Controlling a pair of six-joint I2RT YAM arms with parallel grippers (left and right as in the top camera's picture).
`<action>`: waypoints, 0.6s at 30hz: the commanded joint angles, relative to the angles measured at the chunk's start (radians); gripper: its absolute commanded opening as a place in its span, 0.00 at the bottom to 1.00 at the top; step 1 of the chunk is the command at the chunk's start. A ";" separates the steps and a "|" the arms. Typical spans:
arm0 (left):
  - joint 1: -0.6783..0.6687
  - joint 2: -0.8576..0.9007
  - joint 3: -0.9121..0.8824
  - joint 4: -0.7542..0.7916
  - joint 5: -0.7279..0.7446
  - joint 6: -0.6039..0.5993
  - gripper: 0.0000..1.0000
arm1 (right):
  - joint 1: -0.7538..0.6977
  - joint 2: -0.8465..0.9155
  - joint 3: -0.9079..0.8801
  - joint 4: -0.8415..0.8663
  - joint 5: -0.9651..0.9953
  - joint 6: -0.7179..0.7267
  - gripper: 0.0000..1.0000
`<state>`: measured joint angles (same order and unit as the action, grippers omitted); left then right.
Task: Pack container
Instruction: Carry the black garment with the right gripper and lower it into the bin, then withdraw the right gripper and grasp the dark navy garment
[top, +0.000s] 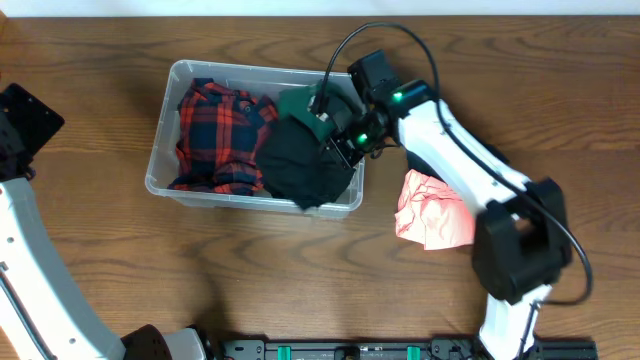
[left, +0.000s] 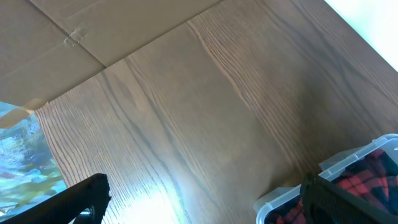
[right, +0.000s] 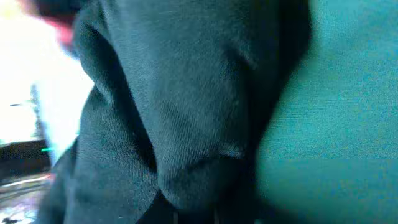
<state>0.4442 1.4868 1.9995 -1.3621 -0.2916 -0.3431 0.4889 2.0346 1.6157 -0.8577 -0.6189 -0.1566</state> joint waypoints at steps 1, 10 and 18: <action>0.004 0.006 0.007 -0.003 -0.009 -0.003 0.98 | 0.000 0.080 0.000 0.011 0.206 0.046 0.01; 0.004 0.006 0.007 -0.003 -0.009 -0.003 0.98 | 0.001 -0.010 0.069 0.001 0.153 0.021 0.41; 0.004 0.006 0.007 -0.003 -0.009 -0.003 0.98 | -0.054 -0.238 0.168 -0.044 0.434 0.162 0.85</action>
<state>0.4442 1.4868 1.9995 -1.3628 -0.2916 -0.3431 0.4770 1.9114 1.7355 -0.9016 -0.3565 -0.0772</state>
